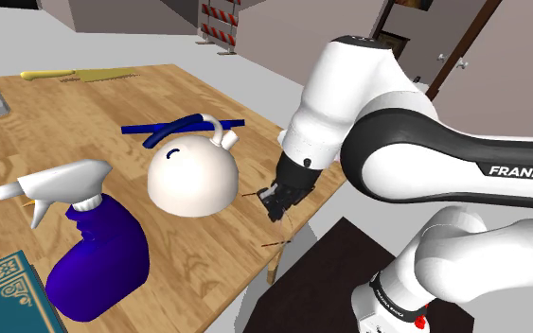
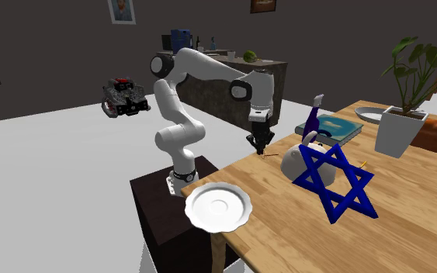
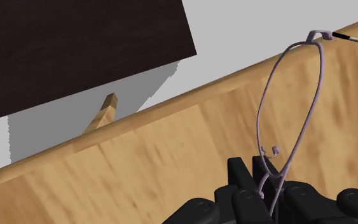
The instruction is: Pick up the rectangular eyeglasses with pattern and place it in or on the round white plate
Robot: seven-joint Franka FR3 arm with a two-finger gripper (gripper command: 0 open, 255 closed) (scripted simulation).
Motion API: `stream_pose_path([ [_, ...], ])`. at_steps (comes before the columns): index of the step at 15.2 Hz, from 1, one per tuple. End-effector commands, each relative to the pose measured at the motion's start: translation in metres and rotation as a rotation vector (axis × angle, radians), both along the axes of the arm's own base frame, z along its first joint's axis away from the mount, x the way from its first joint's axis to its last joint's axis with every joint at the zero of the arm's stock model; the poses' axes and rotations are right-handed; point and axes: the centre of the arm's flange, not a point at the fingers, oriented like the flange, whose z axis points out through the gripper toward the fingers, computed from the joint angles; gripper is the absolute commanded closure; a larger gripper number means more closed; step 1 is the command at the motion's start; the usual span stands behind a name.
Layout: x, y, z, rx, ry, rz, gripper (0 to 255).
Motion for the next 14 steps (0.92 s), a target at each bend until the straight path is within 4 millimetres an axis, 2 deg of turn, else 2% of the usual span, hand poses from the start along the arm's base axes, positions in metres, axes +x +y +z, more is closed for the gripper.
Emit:
stream_pose_path([
  [1,0.000,-0.001,0.010,0.000,0.000,0.000,255],
  [14,0.000,-0.001,0.076,0.000,0.000,0.000,255],
])
